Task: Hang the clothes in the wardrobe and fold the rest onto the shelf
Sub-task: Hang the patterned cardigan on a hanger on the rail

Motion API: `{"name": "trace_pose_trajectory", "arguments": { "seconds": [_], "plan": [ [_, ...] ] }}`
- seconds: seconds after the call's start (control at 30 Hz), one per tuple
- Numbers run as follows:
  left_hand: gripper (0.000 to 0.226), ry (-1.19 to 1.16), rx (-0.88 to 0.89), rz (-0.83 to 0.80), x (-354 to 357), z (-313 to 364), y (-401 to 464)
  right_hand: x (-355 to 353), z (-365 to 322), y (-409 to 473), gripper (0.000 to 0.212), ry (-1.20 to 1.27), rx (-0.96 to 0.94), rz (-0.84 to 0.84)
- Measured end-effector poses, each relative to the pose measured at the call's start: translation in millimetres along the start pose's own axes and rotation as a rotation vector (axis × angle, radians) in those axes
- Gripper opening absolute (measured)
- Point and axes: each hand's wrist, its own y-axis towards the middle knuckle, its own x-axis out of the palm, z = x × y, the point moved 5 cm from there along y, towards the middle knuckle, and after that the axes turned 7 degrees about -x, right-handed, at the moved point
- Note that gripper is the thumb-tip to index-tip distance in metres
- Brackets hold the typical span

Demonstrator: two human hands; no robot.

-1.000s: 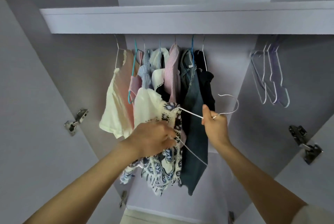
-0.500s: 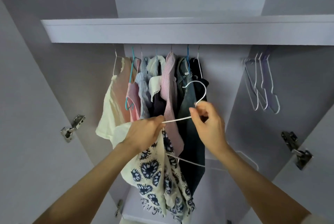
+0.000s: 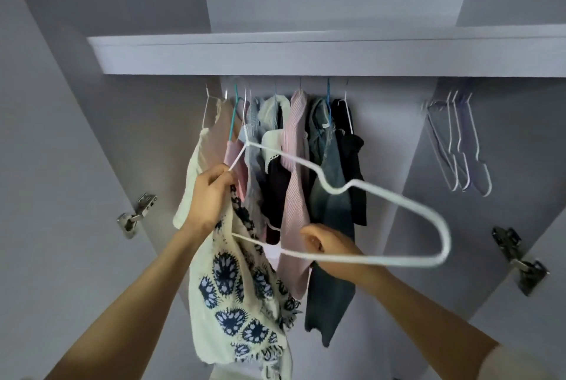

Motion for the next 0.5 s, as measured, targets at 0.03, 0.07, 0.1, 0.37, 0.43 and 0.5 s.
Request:
{"name": "trace_pose_trajectory", "arguments": {
  "seconds": [0.03, 0.07, 0.1, 0.37, 0.43, 0.5],
  "plan": [
    [0.013, -0.049, -0.005, -0.026, 0, 1, 0, 0, 0, 6, 0.016, 0.032, 0.009, 0.016],
    [0.015, -0.093, -0.012, -0.051, 0, 2, -1, 2, -3, 13, 0.015, 0.082, 0.003, 0.021],
    [0.017, -0.121, -0.016, -0.072, 0, 2, -2, 6, -10, 21, 0.013, 0.142, -0.012, 0.016],
    [0.017, -0.014, 0.053, -0.177, 0, -3, -9, 39, -89, 65, 0.033, 0.145, -0.088, -0.034],
    [0.013, -0.042, 0.068, -0.167, -4, -1, -10, 45, -99, 69, 0.041, 0.012, -0.096, -0.014],
    [0.011, -0.080, 0.095, -0.171, -7, 1, -12, 48, -102, 69, 0.034, -0.045, -0.097, -0.003]
  ]
}}
